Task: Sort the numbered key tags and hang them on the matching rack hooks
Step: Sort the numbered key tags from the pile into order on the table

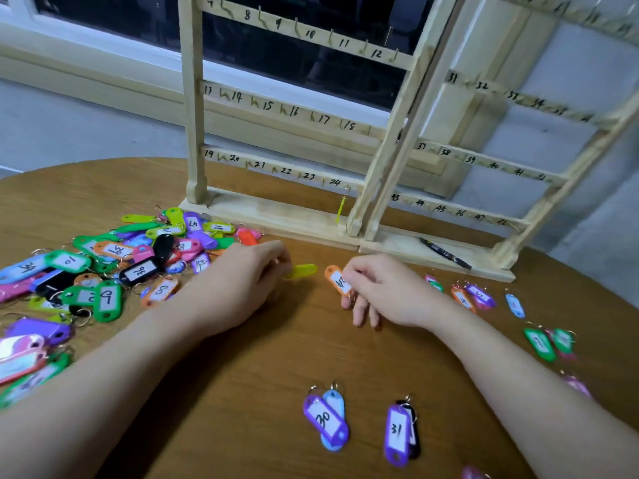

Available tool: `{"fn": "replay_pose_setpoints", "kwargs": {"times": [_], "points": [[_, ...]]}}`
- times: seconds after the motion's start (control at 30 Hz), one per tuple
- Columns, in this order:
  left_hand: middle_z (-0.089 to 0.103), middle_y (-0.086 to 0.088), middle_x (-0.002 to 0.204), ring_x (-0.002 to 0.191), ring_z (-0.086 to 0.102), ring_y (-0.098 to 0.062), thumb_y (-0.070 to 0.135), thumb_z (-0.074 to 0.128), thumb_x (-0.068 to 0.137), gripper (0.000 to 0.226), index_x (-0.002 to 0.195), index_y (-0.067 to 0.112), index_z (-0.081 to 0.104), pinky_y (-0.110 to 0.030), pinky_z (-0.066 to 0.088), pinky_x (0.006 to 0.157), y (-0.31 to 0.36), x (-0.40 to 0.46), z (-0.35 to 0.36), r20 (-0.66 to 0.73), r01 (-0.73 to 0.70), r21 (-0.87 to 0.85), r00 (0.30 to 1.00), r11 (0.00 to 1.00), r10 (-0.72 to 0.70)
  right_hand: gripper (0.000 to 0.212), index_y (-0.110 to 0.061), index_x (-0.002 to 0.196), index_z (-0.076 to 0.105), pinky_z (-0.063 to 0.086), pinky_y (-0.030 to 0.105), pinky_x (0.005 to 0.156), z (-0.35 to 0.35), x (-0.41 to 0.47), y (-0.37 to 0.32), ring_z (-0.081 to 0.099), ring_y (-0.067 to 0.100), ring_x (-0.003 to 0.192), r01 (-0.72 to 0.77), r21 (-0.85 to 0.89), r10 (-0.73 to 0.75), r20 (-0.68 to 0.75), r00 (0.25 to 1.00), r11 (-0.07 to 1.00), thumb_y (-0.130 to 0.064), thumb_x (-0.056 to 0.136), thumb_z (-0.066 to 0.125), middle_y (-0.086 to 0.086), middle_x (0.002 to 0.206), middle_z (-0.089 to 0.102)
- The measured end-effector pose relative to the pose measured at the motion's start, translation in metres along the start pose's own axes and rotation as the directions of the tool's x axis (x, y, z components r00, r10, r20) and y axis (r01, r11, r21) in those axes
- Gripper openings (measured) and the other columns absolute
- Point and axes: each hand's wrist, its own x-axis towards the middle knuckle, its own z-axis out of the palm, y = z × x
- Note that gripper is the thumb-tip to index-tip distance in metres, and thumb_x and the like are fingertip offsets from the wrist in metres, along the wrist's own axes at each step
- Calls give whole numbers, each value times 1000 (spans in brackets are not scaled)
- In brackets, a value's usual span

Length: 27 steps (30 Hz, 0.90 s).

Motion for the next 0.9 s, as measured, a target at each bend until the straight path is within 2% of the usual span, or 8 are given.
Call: {"fn": "replay_pose_setpoints", "kwargs": {"times": [0.1,0.23,0.4,0.53,0.63,0.73,0.8,0.9], "points": [[70,14,69,68,64,-7,21,59,100,14,88,26,65,-17,46,62,8,0,7,73,-12,-86,997,996,19,18,-3,94,55,53,27,51,1,-21,12,70,20,65,-36,247,17,78,997,968,-9,107,43,18,85,71],[73,13,77,69,63,-7,19,63,99,13,88,24,69,-15,46,64,9,-1,7,127,31,-214,992,976,-3,22,-12,94,64,51,23,55,4,-29,18,65,10,59,20,157,-28,51,998,987,-1,102,47,4,77,71],[77,3,91,81,68,-5,22,76,87,6,92,17,75,-17,52,75,7,-2,5,172,143,-363,981,921,-84,27,-21,102,70,45,21,54,11,-35,16,56,4,56,24,53,-24,-13,1000,998,-7,100,47,-4,72,63],[71,3,77,69,60,-1,15,77,87,7,85,12,71,-11,45,64,8,-3,6,159,170,-386,980,906,-116,21,-25,97,69,36,22,51,15,-41,16,47,8,54,46,-33,-49,-103,993,998,-21,103,50,0,66,57],[69,-6,84,75,60,-7,11,75,88,11,94,13,66,-16,46,68,4,-2,7,163,153,-395,982,906,-95,23,-23,86,63,38,22,53,14,-44,16,50,6,53,56,-29,-59,-109,992,998,-23,104,48,2,67,62],[69,-6,91,82,64,-11,7,74,88,20,103,15,63,-19,50,75,2,0,8,179,133,-406,982,904,-64,23,-19,86,64,42,26,61,14,-44,17,57,16,63,90,-65,-97,-107,990,994,-26,103,50,11,77,68],[72,-9,93,82,64,-10,8,73,89,13,100,12,66,-17,49,72,1,0,8,187,131,-415,981,900,-56,23,-17,84,64,44,30,66,13,-43,18,58,18,68,110,-64,-117,-110,987,992,-25,101,52,12,78,68],[72,-17,94,79,61,-13,14,70,91,8,96,9,67,-22,47,69,0,0,8,195,137,-432,979,891,-56,21,-12,82,65,42,26,58,12,-41,21,52,9,56,125,18,-122,-113,986,992,-20,99,56,12,70,68]]}}
